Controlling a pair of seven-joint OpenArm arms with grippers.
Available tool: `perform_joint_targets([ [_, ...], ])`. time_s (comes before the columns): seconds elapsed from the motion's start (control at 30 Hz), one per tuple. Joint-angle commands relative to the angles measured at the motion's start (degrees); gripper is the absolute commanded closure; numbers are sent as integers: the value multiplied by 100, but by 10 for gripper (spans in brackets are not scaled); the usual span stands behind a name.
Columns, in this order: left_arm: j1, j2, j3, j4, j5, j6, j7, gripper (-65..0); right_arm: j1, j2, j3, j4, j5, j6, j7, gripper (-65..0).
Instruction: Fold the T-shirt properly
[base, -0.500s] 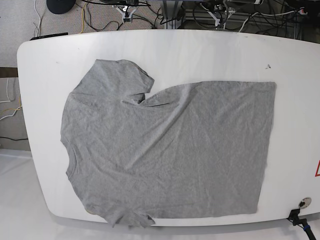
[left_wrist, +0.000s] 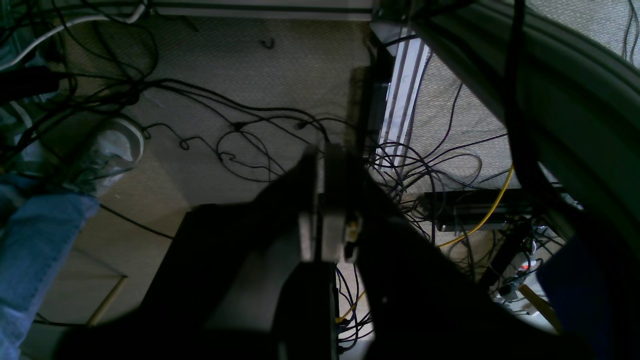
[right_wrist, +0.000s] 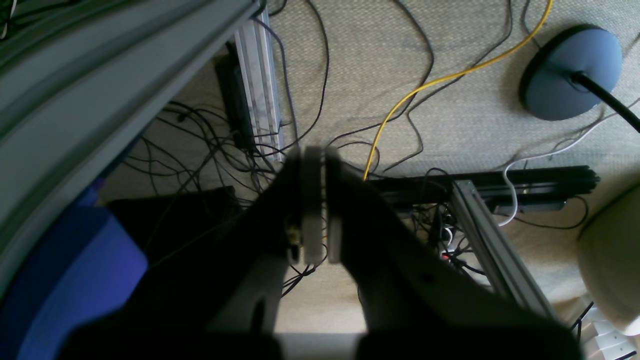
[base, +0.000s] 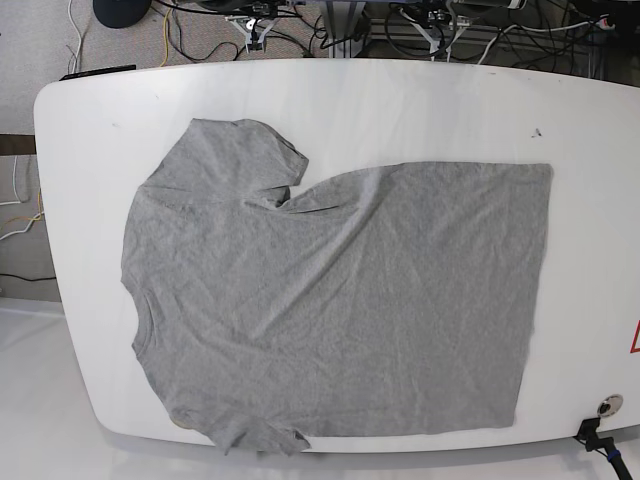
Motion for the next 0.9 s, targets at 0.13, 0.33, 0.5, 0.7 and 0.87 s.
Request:
perform_joint_targets([
  [0.13, 1, -11, 9, -19, -3, 16, 46, -2, 11, 10, 18, -5, 30, -22, 39, -2],
  [0.33, 6, -29, 3, 19, -9, 15, -19, 0, 2, 26, 19, 10, 26, -30, 103, -1],
  [0.5, 41, -35, 10, -25, -39, 15, -114, -4, 5, 33, 10, 11, 33, -39, 129, -3],
  [0.7, 46, -20, 16, -20, -4, -8, -118, 0, -24, 28, 9, -6, 37, -35, 307, -2],
  [0.87, 63, -30, 15, -12, 3, -7, -86, 0, -41, 34, 8, 28, 17, -44, 417, -1],
])
